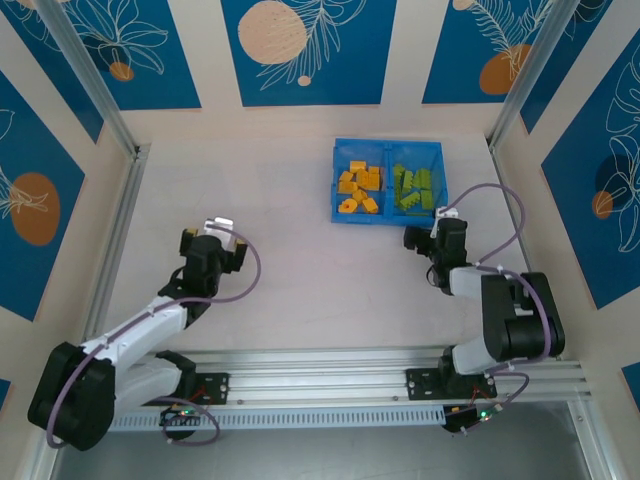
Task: Sort the legos into containers by color
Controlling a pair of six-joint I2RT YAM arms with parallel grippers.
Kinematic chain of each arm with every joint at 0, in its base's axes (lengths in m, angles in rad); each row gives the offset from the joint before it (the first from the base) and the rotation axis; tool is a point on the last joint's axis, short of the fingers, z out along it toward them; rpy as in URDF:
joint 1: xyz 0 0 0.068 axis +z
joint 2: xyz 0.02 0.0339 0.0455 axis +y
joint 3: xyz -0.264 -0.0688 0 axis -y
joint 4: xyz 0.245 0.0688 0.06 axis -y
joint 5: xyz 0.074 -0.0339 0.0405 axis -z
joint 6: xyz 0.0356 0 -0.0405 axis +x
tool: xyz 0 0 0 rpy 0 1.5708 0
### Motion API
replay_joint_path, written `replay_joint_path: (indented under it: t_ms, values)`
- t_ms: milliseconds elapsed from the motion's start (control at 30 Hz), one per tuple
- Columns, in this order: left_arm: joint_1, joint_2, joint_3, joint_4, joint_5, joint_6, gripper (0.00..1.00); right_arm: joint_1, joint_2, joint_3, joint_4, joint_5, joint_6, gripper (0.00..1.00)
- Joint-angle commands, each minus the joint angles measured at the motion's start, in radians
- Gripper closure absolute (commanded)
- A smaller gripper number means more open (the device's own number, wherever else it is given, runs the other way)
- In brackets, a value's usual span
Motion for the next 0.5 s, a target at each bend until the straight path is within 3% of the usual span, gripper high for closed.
replay_joint_path:
  t_ms: [0, 67, 167, 333, 467]
  values:
    - [0.071, 0.030, -0.034, 0.159, 0.026, -0.053, 0.00, 0.001, 0.012, -0.036, 0.252, -0.050, -0.047, 0.07]
    - [0.114, 0.057, -0.048, 0.201, 0.071, -0.055, 0.00, -0.005, 0.062, -0.101, 0.428, -0.056, -0.040, 0.06]
    - [0.180, 0.122, -0.069, 0.308, 0.144, -0.044, 0.00, -0.031, 0.044, -0.095, 0.381, -0.114, -0.031, 0.05]
    - [0.250, 0.327, -0.077, 0.562, 0.284, -0.029, 0.00, -0.011, 0.040, -0.064, 0.315, -0.066, -0.038, 0.00]
    - [0.295, 0.472, -0.040, 0.612, 0.322, -0.069, 0.00, 0.000, 0.043, -0.063, 0.322, -0.044, -0.044, 0.01]
